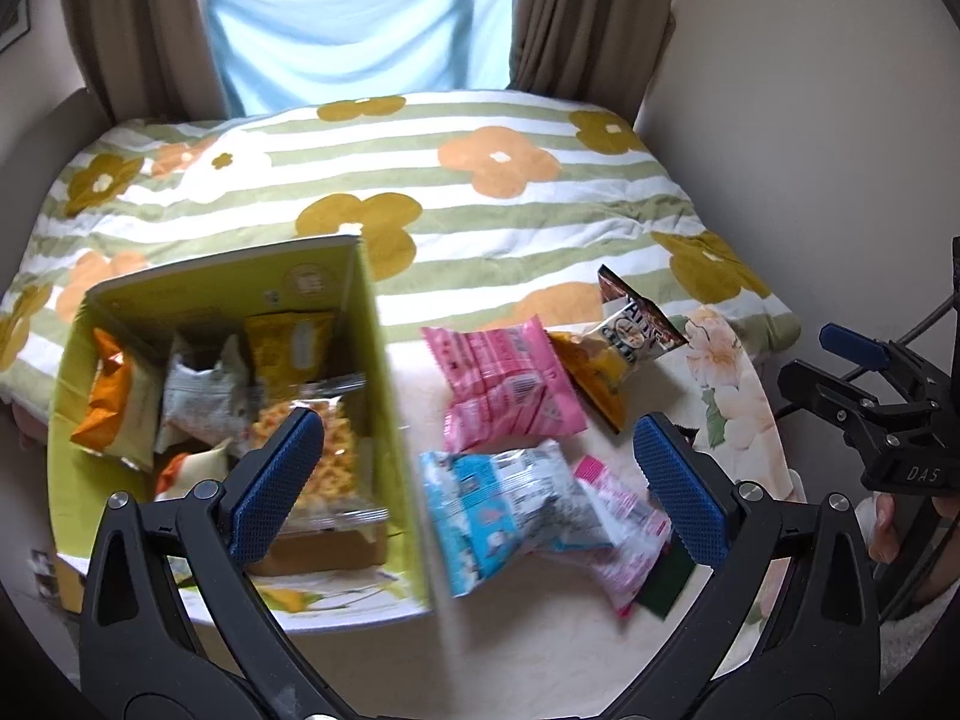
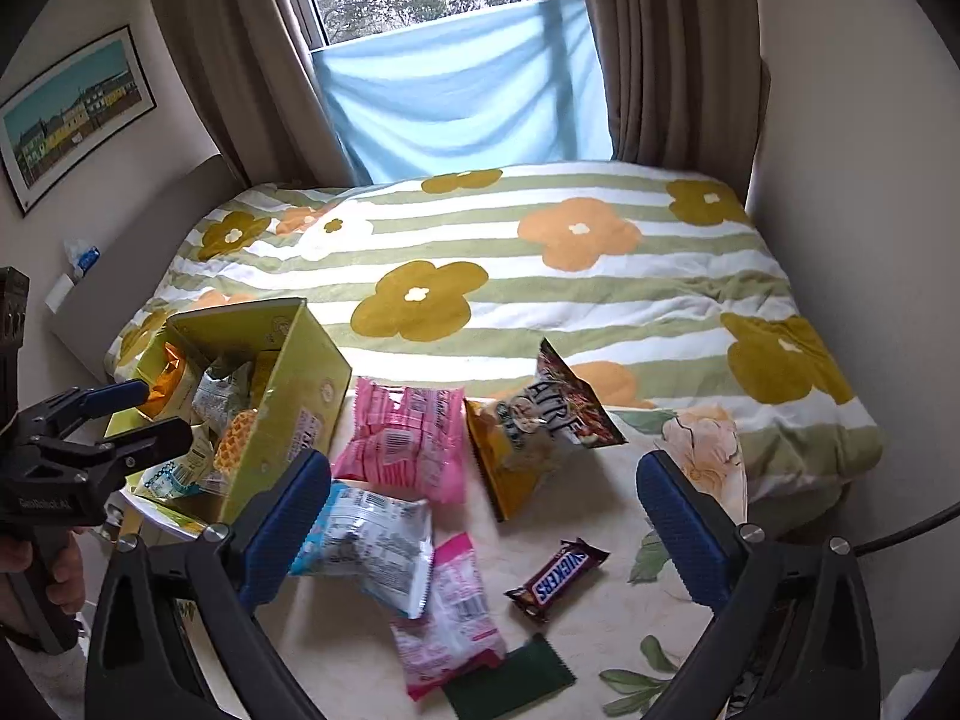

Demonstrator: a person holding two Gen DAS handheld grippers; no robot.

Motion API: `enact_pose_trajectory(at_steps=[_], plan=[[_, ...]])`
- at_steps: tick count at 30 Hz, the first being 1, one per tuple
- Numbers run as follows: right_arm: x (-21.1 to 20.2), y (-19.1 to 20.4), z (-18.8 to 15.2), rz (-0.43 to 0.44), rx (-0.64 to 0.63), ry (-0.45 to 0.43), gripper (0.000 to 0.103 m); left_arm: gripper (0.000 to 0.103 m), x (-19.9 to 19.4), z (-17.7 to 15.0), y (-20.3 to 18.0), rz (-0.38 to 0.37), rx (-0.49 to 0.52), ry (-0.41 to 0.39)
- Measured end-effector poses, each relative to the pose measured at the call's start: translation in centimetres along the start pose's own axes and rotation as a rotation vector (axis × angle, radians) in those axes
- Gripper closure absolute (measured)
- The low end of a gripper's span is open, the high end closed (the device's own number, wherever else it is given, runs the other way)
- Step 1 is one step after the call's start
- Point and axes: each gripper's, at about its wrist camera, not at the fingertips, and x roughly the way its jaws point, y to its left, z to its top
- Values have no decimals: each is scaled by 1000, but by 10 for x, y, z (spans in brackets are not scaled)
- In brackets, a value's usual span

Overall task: Organize snacks
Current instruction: 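Move both tools back toward the snack pile on the table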

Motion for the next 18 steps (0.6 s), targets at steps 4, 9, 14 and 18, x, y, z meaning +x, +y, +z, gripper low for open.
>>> enact_pose_trajectory(at_steps=[4, 9, 14, 18], plan=[[21, -34, -1, 55, 30, 57, 1, 0, 29, 8, -34, 36, 13, 36], [42, -62, -1, 109, 65, 95, 1, 0, 78, 18, -60, 101, 41, 125], [74, -79, -4, 158, 120, 140, 1, 0, 131, 21, -63, 134, 41, 228], [97, -88, -8, 167, 160, 175, 1, 0, 172, 16, -61, 166, 32, 312]])
